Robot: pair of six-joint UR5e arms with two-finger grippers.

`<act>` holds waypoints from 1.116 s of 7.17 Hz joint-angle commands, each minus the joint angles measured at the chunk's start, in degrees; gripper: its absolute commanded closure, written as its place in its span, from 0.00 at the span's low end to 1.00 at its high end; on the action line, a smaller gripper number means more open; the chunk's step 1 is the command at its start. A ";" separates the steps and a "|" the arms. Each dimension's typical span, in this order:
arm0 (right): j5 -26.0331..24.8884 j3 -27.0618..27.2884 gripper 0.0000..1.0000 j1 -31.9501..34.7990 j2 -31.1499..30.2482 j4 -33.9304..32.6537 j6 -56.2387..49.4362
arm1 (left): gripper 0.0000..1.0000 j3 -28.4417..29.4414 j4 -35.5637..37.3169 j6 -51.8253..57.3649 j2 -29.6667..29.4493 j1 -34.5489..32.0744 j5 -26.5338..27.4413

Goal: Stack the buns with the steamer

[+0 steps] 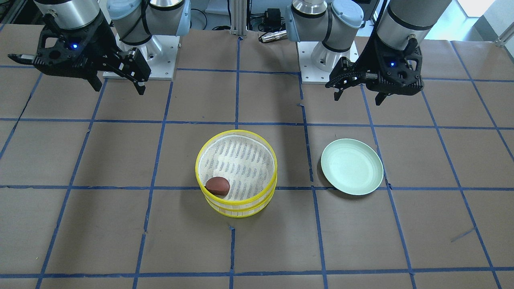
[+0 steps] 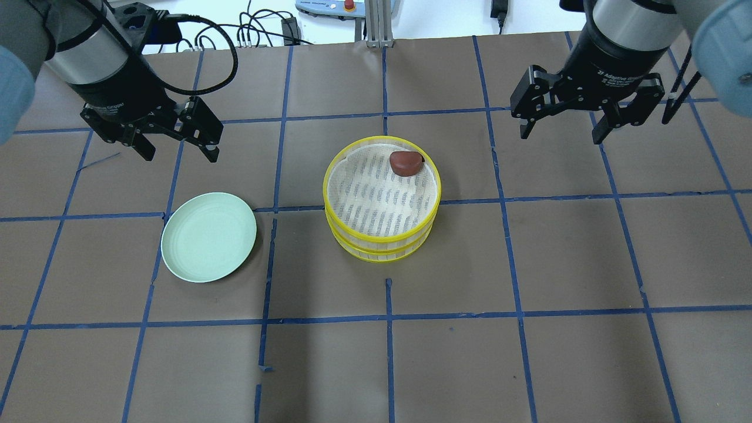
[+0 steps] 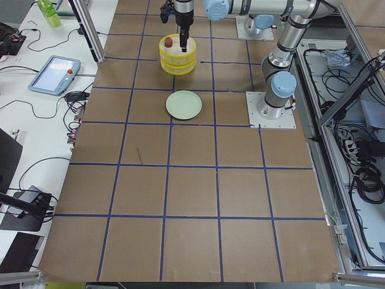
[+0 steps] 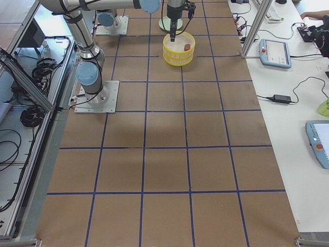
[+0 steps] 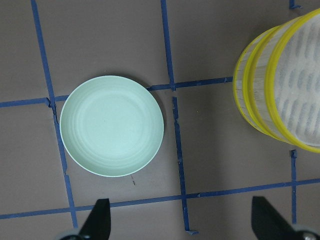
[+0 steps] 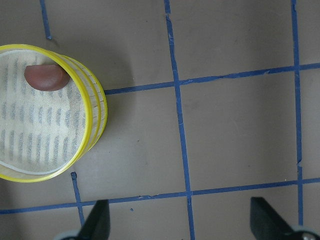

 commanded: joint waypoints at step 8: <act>-1.43 0.05 0.00 0.65 -1.77 0.51 -0.07 | 0.00 0.11 -0.74 -0.34 0.07 -0.10 -0.11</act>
